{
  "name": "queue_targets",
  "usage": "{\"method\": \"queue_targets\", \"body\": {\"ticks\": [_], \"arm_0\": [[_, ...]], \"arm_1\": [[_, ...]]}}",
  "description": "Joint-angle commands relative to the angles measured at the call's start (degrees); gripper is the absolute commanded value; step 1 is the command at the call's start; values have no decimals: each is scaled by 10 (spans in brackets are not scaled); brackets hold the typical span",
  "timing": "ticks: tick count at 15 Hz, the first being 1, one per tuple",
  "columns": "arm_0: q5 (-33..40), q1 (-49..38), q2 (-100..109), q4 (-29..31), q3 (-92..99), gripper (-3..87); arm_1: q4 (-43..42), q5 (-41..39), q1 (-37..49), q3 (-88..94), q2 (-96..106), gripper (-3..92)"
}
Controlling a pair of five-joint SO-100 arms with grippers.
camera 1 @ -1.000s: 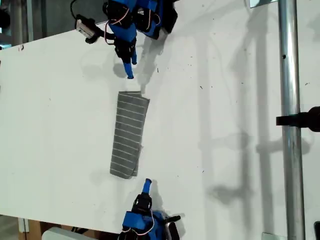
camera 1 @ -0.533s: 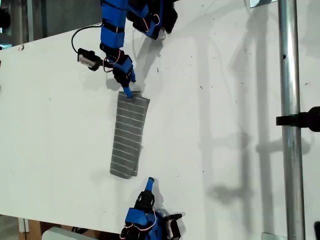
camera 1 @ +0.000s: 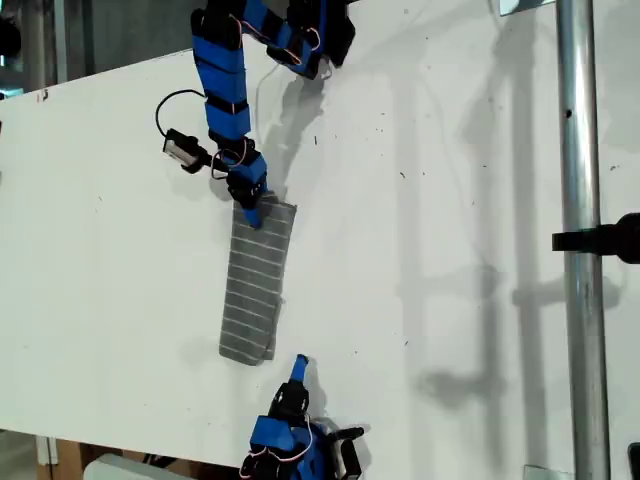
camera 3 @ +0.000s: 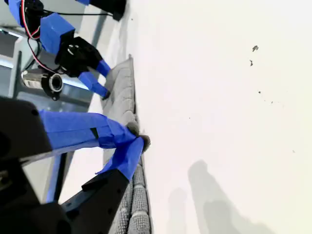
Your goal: Grasp corners of a towel and fold twice.
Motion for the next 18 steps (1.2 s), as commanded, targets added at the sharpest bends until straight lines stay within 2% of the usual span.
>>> {"method": "queue_targets", "body": {"ticks": [1,2,4,6,9,11,12,13,16,18], "arm_0": [[-5,3,4,-1,3,-27],[-5,3,4,-1,3,-27],[-3,0,4,-1,4,-26],[1,-2,4,-1,4,-26],[4,-4,4,-1,4,-26],[4,-3,4,0,4,-26],[4,-1,4,0,4,-26],[4,-1,4,0,4,-26],[3,0,4,1,4,-26],[1,0,4,1,4,-26]], "arm_1": [[-31,-20,-5,-13,7,64],[4,-25,-1,-11,20,-2],[143,-59,10,-7,91,-2],[291,-65,13,40,250,-2],[586,-70,27,58,519,-2],[707,-60,28,22,640,-2],[724,-63,32,-7,651,-2],[692,-66,30,-7,640,-2],[432,-65,-36,3,446,-2],[323,-71,-60,-60,287,-2]]}}
